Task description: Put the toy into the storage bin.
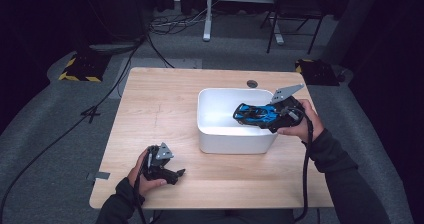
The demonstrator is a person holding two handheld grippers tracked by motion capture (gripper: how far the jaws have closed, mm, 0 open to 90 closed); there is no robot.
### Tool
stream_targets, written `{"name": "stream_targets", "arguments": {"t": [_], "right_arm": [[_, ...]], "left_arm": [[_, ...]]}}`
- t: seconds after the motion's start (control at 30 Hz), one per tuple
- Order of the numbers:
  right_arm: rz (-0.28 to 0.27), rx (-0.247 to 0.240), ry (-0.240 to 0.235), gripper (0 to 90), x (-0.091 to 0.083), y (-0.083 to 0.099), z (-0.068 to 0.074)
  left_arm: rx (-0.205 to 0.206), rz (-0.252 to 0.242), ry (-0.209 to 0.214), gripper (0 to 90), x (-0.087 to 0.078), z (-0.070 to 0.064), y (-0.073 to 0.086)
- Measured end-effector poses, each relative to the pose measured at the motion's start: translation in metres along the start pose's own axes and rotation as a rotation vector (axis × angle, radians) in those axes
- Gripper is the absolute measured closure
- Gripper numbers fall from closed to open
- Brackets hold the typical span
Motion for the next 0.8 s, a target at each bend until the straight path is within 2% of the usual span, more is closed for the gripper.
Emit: {"name": "stream_targets", "arguments": {"t": [0.2,0.47,0.63,0.8], "right_arm": [[0.027,-0.012,0.003,24.6,-0.0038,0.0038,-0.0017],[0.07,-0.057,0.018,24.6,-0.0092,0.0067,-0.006],[0.075,-0.041,0.007,24.5,-0.0105,0.0091,-0.0069],[0.076,-0.051,0.002,24.5,-0.0101,0.01,-0.0074]], "left_arm": [[0.0,0.0,0.0,7.9,0.0,0.0,0.0],[-0.001,0.0,0.0,7.9,0.0,-0.0001,0.0],[0.0,0.0,0.0,7.8,0.0,0.0,0.0],[0.0,0.0,0.0,7.8,0.0,0.0,0.0]]}}
Point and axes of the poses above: each handheld gripper's, and its own axes: x roughly forward along the jaws, y roughly out of its underside, z roughly to its left, the point moved 10 cm from there along x, roughly forward along the jaws, and after that the axes turned 5 degrees about -z, right-handed, at the moved point
